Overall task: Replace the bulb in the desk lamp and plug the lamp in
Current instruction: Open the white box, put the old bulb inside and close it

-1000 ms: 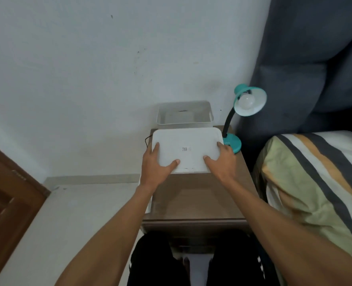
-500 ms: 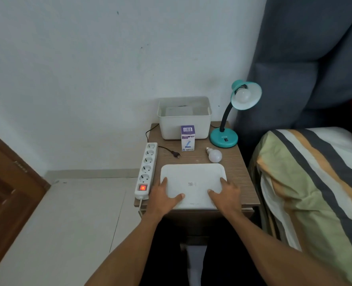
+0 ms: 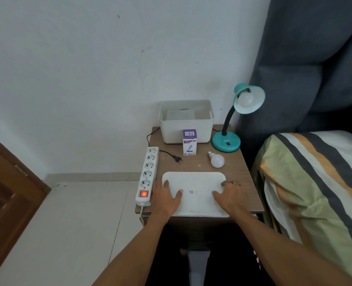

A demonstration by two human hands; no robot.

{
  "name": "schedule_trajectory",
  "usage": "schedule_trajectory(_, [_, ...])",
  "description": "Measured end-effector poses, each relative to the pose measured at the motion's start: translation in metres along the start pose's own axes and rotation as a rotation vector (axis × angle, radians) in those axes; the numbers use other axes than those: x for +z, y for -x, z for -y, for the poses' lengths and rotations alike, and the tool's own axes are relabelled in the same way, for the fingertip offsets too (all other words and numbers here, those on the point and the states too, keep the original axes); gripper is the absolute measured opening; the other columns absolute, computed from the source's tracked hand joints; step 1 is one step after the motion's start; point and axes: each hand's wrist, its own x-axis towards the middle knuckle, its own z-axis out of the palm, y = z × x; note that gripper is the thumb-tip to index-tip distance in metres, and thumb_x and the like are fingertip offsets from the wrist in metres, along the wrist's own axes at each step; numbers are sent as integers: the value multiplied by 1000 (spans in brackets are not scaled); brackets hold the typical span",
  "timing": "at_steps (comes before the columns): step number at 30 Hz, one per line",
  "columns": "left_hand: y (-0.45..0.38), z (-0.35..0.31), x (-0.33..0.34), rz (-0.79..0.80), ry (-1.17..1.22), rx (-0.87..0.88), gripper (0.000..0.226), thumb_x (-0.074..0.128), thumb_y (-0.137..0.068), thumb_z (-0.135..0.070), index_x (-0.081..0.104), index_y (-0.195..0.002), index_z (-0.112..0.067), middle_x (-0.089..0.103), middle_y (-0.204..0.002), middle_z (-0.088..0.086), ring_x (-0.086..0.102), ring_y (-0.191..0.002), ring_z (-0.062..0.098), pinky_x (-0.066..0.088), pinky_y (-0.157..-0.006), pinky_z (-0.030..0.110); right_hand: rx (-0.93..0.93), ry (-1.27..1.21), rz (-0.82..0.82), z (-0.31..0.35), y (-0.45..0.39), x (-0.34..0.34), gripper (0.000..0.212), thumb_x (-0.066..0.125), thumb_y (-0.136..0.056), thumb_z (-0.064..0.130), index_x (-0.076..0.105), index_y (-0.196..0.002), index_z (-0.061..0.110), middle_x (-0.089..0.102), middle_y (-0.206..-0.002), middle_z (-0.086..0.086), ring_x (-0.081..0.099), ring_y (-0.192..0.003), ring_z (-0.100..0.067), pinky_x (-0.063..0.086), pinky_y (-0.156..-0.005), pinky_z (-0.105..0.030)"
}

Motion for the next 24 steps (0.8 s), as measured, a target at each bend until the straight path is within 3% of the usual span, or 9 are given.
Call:
schedule_trajectory(5, [-43, -28, -29, -136, 134, 108, 63, 67, -93, -49, 51, -142, -12, 41, -156, 13, 33, -147, 31, 36, -115, 43, -88, -91, -61, 13, -43, -21, 48, 66, -87, 37, 58, -132, 20, 58, -130, -6, 54, -116, -23, 45, -92, -33])
schedule_trajectory(8, [-87, -40, -47, -138, 163, 89, 62, 69, -91, -50, 56, -133, -7, 45, -150, 20, 38, -143, 37, 40, -113, 47, -89, -137, -97, 28, -74, -29, 35, 61, -92, 37, 64, -120, 17, 65, -114, -6, 59, -101, -20, 48, -84, -31])
schedule_trajectory(10, [-116, -43, -56, -161, 173, 97, 69, 70, -85, -57, 55, -134, -10, 49, -145, 19, 43, -139, 37, 46, -108, 50, -105, -184, -116, 38, -94, -30, 36, 61, -92, 41, 64, -119, 17, 65, -115, -6, 58, -104, -21, 49, -89, -33])
schedule_trajectory(13, [-154, -50, -67, -193, 232, 185, 79, 78, -85, -47, 44, -148, -13, 45, -153, 14, 36, -144, 32, 39, -113, 44, -137, -161, -120, 46, -123, -24, 50, 67, -89, 39, 58, -134, 17, 60, -128, -9, 53, -118, -24, 45, -97, -36])
schedule_trajectory(16, [-196, -57, -75, -207, 218, 220, 101, 80, -79, -58, 31, -155, -13, 38, -157, 13, 31, -147, 30, 36, -118, 50, -159, -169, -107, 48, -149, -13, 52, 70, -85, 38, 61, -132, 16, 65, -123, -12, 58, -112, -26, 50, -94, -37])
schedule_trajectory(20, [-241, -65, -77, -171, 212, 223, 126, 78, -70, -74, 14, -162, -16, 22, -167, 8, 16, -155, 27, 26, -124, 48, -153, -172, -69, 49, -168, -1, 50, 70, -85, 35, 61, -131, 19, 65, -123, -10, 61, -108, -24, 53, -92, -38])
schedule_trajectory(24, [-273, -73, -78, -155, 195, 218, 138, 79, -60, -80, 11, -163, -18, 21, -169, 5, 16, -156, 23, 24, -124, 46, -154, -140, -78, 45, -178, 11, 39, 68, -86, 28, 66, -123, 17, 67, -113, -11, 63, -101, -25, 54, -85, -37])
